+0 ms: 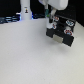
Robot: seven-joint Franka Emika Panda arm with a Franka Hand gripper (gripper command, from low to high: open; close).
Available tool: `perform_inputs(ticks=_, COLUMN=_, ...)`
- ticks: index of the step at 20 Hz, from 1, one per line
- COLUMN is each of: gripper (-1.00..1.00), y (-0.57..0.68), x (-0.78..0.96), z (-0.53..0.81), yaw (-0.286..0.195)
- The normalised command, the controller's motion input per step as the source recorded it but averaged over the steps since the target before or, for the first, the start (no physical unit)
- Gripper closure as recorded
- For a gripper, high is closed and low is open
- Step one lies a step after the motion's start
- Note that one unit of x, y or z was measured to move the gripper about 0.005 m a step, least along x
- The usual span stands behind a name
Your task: Open the kcup holder, insert the kcup into the holder, and close the kcup holder
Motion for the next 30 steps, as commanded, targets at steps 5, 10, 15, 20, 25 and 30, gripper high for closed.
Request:
perform_inputs(ticks=5, gripper=1.0, y=0.64, x=0.08, z=0.31, yaw=0.011)
perform_inputs(ticks=10, gripper=1.0, y=0.64, x=0.04, z=0.19, yaw=0.015)
perform_inputs(ticks=15, gripper=1.0, y=0.62, x=0.02, z=0.03, yaw=0.03)
perform_inputs(ticks=20, gripper=1.0, y=0.53, x=0.09, z=-0.02, yaw=0.05)
perform_inputs(ticks=25, gripper=1.0, y=0.25, x=0.09, z=-0.12, yaw=0.033)
perform_inputs(ticks=30, gripper=1.0, y=0.05, x=0.08, z=-0.14, yaw=0.001)
